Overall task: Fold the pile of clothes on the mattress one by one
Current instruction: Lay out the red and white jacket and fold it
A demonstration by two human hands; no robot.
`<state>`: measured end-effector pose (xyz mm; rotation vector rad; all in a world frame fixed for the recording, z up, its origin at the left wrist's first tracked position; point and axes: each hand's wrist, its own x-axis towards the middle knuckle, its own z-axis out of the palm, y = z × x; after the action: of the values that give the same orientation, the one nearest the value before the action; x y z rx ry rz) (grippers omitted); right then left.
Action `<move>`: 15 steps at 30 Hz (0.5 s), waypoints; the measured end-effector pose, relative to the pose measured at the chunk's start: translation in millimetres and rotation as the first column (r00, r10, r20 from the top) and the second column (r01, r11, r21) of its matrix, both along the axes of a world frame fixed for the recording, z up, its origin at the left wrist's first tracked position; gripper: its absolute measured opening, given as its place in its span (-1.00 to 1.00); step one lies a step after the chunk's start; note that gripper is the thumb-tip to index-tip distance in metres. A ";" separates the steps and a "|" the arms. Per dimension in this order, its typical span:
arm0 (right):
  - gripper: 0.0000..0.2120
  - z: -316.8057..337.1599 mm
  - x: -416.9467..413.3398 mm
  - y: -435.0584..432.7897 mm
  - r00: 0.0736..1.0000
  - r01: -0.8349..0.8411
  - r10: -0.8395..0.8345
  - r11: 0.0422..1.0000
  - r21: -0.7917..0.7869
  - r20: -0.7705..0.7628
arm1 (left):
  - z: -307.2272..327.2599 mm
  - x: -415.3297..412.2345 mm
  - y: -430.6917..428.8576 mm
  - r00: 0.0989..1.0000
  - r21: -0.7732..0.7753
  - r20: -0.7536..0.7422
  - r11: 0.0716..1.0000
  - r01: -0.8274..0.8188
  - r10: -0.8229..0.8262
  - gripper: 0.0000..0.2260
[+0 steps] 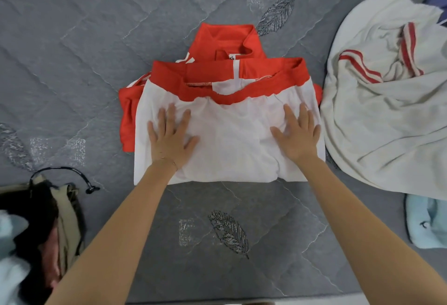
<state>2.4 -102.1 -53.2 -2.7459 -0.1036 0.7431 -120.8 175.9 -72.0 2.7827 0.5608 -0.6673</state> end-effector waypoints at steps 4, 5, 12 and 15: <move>-0.30 7.0 4.7 -6.4 0.952 0.075 -0.125 0.980 0.182 0.280 | 10.3 6.6 -13.3 0.978 0.007 0.200 0.999 0.053 -0.053 -0.40; -0.24 7.3 8.1 -9.7 0.939 0.140 -0.203 0.963 0.228 0.277 | 11.6 9.2 -20.1 0.958 0.025 0.256 0.992 0.127 -0.129 -0.42; -0.33 5.2 46.6 -33.4 0.920 0.390 -0.386 0.887 0.246 -0.066 | -10.2 49.7 -47.4 0.965 0.031 0.144 0.976 0.217 -0.220 -0.29; -0.34 6.2 53.5 -34.4 0.916 0.399 -0.370 0.883 0.247 -0.158 | -14.4 75.3 -43.3 0.985 0.039 0.082 0.988 0.152 -0.155 -0.27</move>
<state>55.9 -136.5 -47.0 -2.3498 0.3313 0.6987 -45.5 132.6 -86.5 2.8908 0.3461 -0.5709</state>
